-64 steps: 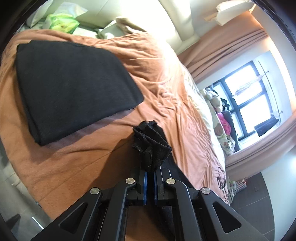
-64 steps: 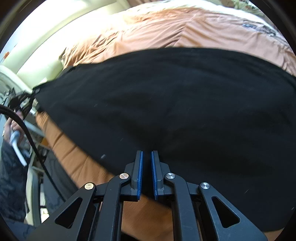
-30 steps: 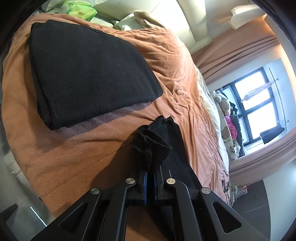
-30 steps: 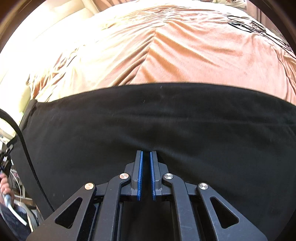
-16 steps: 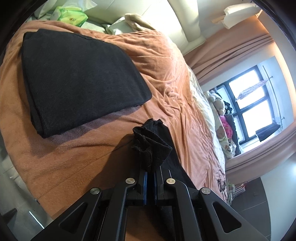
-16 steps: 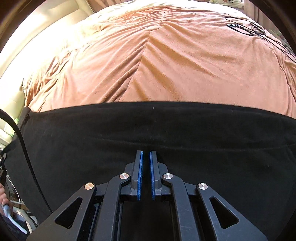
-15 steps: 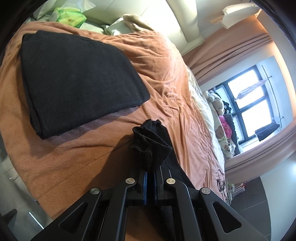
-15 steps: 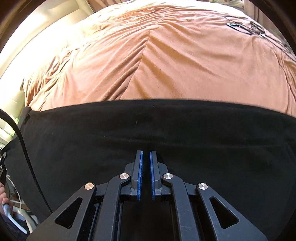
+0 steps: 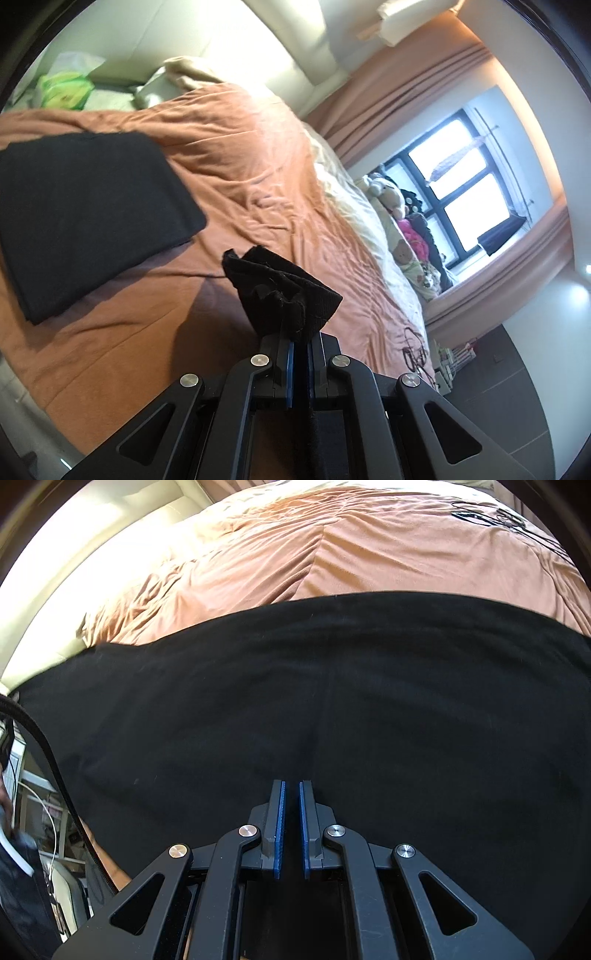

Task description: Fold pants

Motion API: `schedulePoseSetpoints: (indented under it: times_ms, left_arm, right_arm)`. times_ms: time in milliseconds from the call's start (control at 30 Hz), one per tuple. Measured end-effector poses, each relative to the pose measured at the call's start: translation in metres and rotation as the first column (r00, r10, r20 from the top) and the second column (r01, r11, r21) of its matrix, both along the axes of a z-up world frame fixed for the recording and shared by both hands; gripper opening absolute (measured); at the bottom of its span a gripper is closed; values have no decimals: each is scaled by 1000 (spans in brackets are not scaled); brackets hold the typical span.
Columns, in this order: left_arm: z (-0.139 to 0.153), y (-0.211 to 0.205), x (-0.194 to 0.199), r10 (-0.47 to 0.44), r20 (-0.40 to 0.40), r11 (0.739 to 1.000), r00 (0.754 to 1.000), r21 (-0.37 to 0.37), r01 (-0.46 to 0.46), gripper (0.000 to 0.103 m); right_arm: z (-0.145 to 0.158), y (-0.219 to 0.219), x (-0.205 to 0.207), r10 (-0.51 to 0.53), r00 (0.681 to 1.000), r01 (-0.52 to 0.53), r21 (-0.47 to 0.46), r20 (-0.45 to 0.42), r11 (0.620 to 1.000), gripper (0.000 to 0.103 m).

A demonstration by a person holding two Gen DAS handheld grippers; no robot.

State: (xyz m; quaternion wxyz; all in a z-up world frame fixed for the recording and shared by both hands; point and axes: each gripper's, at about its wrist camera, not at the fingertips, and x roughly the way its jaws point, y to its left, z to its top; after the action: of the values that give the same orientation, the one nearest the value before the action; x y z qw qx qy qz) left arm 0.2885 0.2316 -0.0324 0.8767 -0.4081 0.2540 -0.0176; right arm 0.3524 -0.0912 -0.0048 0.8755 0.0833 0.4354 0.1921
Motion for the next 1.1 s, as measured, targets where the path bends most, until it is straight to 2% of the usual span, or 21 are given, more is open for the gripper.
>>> schedulePoseSetpoints:
  times_ms: [133,367,500,567,733,800,867,900,933,1100]
  left_arm:
    - [34,-21,12,-52,49,998,997,41,50,5]
    - [84,-56,33,-130,108,988,986,93,120,5]
    - [115,-83,43,-187,140,976,972,139,167,5]
    - [130,-97,47,-215,153,969,965,160,190,5]
    - [166,-140,57,-286,193,946,939,213,244,5]
    - [181,-161,60,-319,211,935,924,227,271,5]
    - [191,-179,62,-347,220,924,911,245,293,5]
    - [198,-191,63,-364,226,918,904,253,306,5]
    - [202,-197,64,-375,229,913,898,257,316,5]
    - [224,-244,71,-444,228,879,866,298,372,5]
  right_arm:
    - [-4,-8,-17,19,999,-17,63,-33,998,3]
    - [-10,-11,-36,62,996,-56,96,-61,994,3]
    - [-7,-18,-46,68,997,-64,104,-35,993,3]
    - [-3,-28,-51,51,999,-49,109,-14,993,7]
    - [9,-64,-65,-27,999,21,180,31,983,8]
    - [16,-77,-74,-57,996,43,196,66,980,18]
    - [22,-88,-82,-91,991,67,215,102,974,57]
    - [26,-94,-87,-105,987,75,224,123,972,64]
    - [29,-101,-93,-115,983,79,231,143,970,66]
    - [36,-132,-113,-170,969,120,256,180,959,67]
